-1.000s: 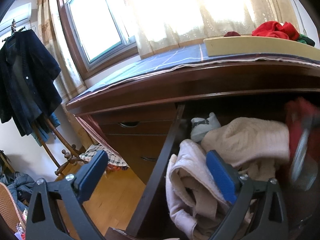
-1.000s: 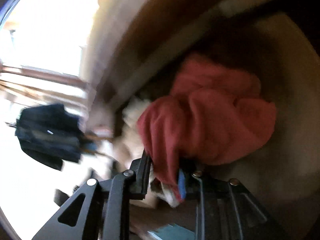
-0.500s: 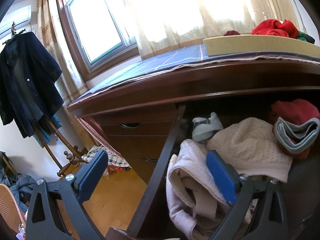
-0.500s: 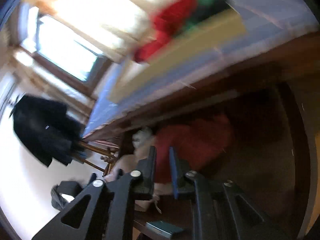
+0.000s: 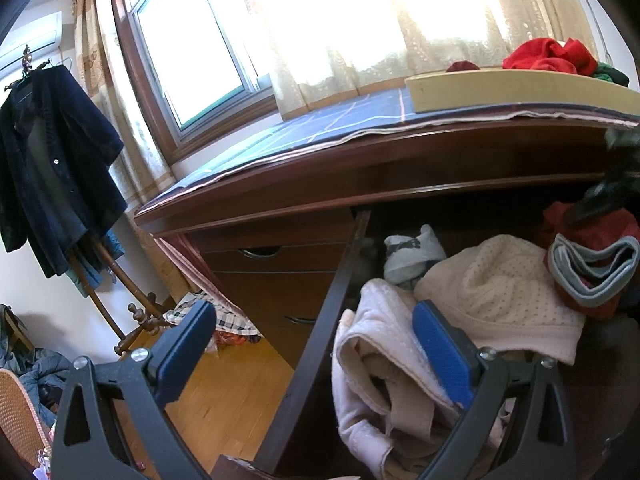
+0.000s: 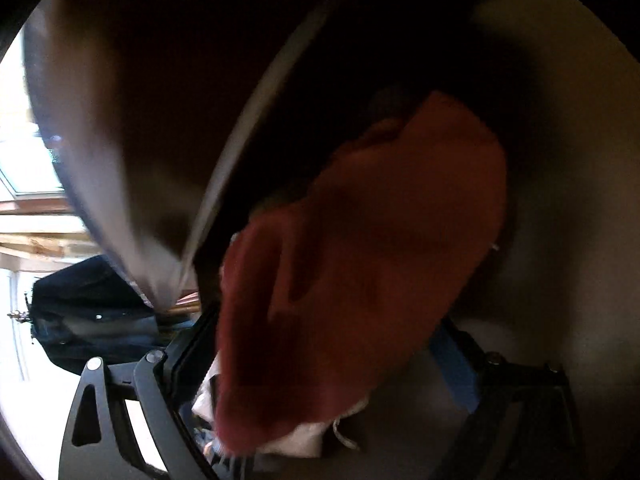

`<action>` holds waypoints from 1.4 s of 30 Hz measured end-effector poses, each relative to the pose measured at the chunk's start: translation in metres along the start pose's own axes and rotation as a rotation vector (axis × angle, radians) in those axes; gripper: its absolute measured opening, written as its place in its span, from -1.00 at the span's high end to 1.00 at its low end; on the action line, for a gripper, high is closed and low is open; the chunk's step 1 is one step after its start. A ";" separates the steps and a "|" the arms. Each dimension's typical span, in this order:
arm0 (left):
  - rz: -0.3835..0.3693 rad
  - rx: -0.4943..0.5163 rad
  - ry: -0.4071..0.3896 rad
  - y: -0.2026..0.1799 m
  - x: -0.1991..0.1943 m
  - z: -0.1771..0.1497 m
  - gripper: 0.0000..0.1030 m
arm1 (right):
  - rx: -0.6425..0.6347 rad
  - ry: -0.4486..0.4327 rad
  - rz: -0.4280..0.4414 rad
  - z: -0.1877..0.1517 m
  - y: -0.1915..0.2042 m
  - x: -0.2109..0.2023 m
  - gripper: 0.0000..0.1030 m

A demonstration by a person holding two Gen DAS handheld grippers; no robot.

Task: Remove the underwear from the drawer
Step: 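Lift the dark red garment out and carry it over the tray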

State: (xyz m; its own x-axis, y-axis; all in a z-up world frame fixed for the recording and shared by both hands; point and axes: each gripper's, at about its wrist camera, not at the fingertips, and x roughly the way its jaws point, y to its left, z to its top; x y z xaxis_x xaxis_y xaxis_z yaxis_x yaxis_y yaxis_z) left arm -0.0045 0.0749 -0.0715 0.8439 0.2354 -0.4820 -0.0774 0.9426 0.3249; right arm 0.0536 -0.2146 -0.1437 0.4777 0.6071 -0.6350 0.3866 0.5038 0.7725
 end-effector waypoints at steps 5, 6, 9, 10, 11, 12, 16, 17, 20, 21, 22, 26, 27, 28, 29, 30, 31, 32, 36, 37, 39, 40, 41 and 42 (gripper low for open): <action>0.006 0.014 -0.010 -0.001 -0.001 0.000 -0.95 | -0.005 -0.045 0.015 -0.004 -0.006 -0.010 0.37; 0.009 0.016 -0.011 -0.002 -0.001 0.000 -0.95 | -0.029 -0.069 0.009 -0.006 -0.003 -0.017 0.38; 0.010 0.014 -0.008 -0.003 -0.001 0.000 -0.95 | -0.098 -0.138 -0.008 -0.015 0.005 -0.042 0.39; 0.009 0.012 -0.007 -0.003 -0.001 0.000 -0.95 | -0.123 -0.160 -0.018 -0.018 0.009 -0.052 0.39; 0.008 0.012 -0.006 -0.003 -0.001 0.000 -0.95 | -0.160 -0.186 -0.027 -0.023 0.013 -0.065 0.39; 0.009 0.013 -0.005 -0.003 -0.001 0.001 -0.95 | -0.187 -0.202 -0.032 -0.027 0.017 -0.069 0.39; 0.011 0.041 -0.014 -0.006 -0.001 0.001 -0.95 | -0.321 -0.268 -0.048 -0.045 0.047 -0.098 0.39; 0.001 0.054 -0.015 -0.007 -0.002 0.001 -0.95 | -0.362 -0.290 -0.048 -0.050 0.057 -0.107 0.39; -0.072 0.084 -0.014 -0.015 -0.005 0.003 -0.95 | -0.462 -0.338 -0.042 -0.060 0.091 -0.123 0.39; -0.091 0.090 -0.015 -0.018 -0.006 0.005 -0.95 | -0.496 -0.358 -0.039 -0.060 0.104 -0.131 0.39; -0.107 0.096 -0.017 -0.021 -0.007 0.006 -0.95 | -0.522 -0.376 -0.033 -0.060 0.114 -0.136 0.39; -0.138 0.101 -0.009 -0.027 -0.008 0.009 -0.95 | -0.627 -0.442 -0.006 -0.041 0.153 -0.156 0.39; -0.141 0.099 -0.004 -0.028 -0.007 0.009 -0.95 | -0.649 -0.450 -0.006 -0.037 0.161 -0.158 0.39; -0.144 0.094 0.002 -0.027 -0.006 0.010 -0.93 | -0.675 -0.458 -0.011 -0.030 0.169 -0.157 0.39; -0.152 0.084 0.012 -0.025 -0.005 0.010 -0.92 | -0.701 -0.471 -0.024 -0.022 0.180 -0.153 0.39; -0.158 0.076 0.021 -0.024 -0.003 0.010 -0.91 | -0.712 -0.482 -0.037 -0.021 0.190 -0.149 0.39; -0.164 0.065 0.030 -0.023 -0.003 0.010 -0.90 | -0.724 -0.494 -0.054 -0.015 0.197 -0.145 0.39; -0.173 0.050 0.038 -0.021 -0.002 0.010 -0.90 | -0.731 -0.500 -0.064 -0.009 0.198 -0.146 0.39; -0.186 0.024 0.051 -0.020 -0.002 0.010 -0.89 | -0.734 -0.506 -0.099 0.013 0.217 -0.117 0.39; -0.187 0.021 0.054 -0.020 -0.002 0.010 -0.89 | -0.737 -0.507 -0.107 0.018 0.217 -0.112 0.39; -0.186 0.018 0.053 -0.019 -0.003 0.009 -0.88 | -0.772 -0.504 -0.149 0.028 0.222 -0.095 0.39; -0.184 0.021 0.050 -0.020 -0.004 0.008 -0.88 | -0.793 -0.504 -0.174 0.032 0.222 -0.089 0.39; -0.185 0.024 0.049 -0.020 -0.005 0.008 -0.88 | -0.815 -0.501 -0.202 0.037 0.223 -0.081 0.39; -0.188 0.026 0.050 -0.020 -0.004 0.008 -0.87 | -0.839 -0.495 -0.237 0.043 0.224 -0.071 0.39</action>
State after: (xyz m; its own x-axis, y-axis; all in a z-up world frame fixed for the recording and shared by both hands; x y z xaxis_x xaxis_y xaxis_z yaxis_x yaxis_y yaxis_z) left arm -0.0023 0.0532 -0.0697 0.8149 0.0680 -0.5756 0.0935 0.9647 0.2463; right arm 0.1401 -0.1714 0.0747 0.8088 0.2064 -0.5506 -0.0755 0.9651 0.2508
